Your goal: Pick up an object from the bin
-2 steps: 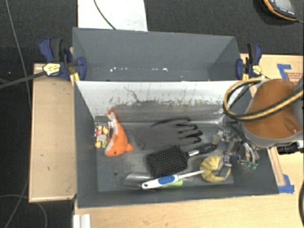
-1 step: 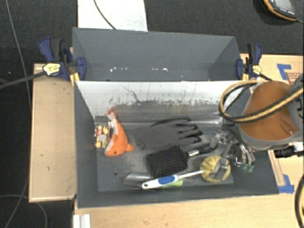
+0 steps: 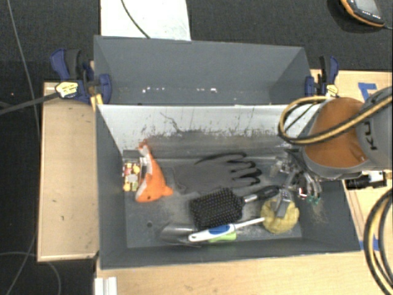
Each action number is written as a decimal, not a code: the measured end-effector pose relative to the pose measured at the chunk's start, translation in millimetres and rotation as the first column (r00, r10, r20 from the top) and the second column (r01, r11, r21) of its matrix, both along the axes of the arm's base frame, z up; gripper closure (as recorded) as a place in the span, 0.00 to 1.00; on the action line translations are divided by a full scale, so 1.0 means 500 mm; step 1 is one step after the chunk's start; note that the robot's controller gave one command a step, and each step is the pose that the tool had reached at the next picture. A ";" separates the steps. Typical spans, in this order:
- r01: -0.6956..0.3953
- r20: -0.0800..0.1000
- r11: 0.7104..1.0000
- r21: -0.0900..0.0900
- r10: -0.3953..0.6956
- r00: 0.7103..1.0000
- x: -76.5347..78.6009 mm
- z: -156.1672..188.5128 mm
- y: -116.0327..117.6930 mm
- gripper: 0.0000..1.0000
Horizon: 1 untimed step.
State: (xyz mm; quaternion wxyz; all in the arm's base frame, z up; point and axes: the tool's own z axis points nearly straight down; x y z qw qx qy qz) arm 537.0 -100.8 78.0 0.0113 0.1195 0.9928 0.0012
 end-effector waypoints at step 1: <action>0.003 -0.008 1.000 0.002 -0.003 1.000 0.005 -0.019 -0.005 0.00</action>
Offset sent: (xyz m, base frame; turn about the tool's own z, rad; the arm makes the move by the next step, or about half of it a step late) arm 0.0331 0.0320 -0.0080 -0.0610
